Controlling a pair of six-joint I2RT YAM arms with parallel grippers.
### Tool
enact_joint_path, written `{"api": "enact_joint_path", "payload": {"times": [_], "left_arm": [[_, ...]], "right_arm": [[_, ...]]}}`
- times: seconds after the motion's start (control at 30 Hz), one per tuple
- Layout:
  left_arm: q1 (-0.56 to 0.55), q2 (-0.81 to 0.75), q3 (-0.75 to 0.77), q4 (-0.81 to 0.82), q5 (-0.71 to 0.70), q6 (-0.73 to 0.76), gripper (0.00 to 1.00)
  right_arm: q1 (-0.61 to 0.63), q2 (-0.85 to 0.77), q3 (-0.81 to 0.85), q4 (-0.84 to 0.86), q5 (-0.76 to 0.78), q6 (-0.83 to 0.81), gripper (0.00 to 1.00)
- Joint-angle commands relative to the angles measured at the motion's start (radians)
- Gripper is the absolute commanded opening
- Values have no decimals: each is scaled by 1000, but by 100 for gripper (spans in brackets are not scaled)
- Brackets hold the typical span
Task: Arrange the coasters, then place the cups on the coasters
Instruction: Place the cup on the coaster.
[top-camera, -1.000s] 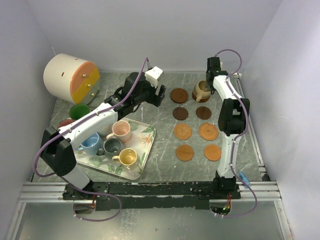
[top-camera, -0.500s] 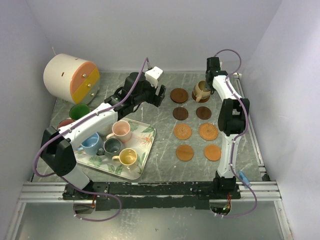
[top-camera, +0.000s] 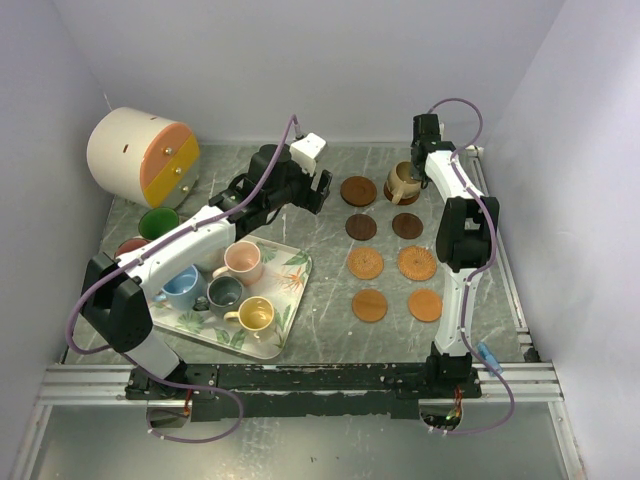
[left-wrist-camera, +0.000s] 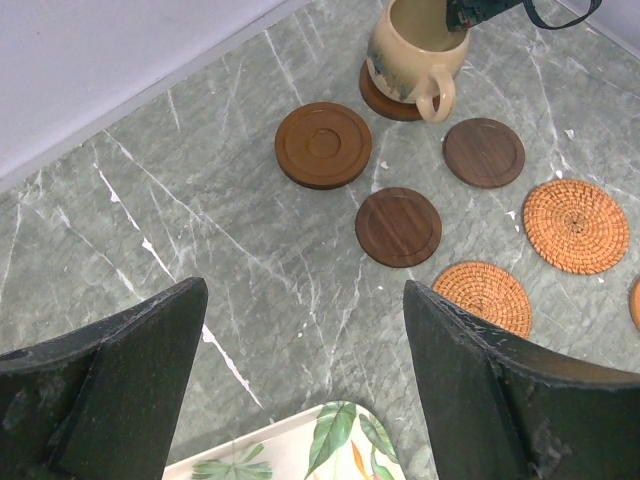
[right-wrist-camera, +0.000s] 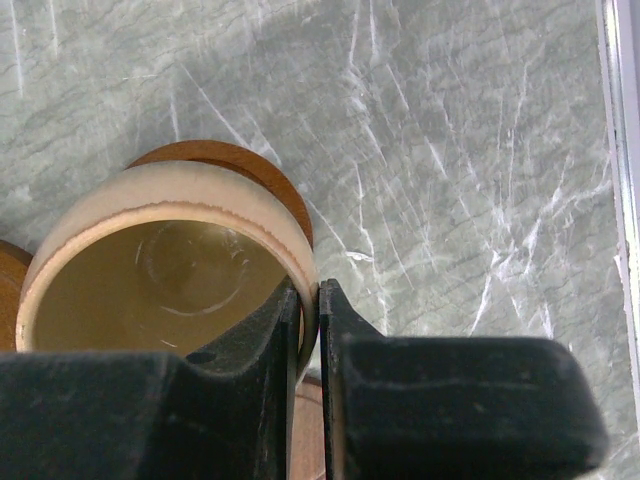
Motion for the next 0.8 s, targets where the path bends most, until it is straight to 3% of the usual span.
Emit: {"api": "enact_joint_path", "payload": {"times": [0.0,0.77], "left_arm": [[3,-24,-7,34,24,-7,91],[3,-34,-18,35,26,-9,91]], "right_arm": [[6,-23,23,23,-8,6,10],[5,-53,-6,28,-20,15,17]]}}
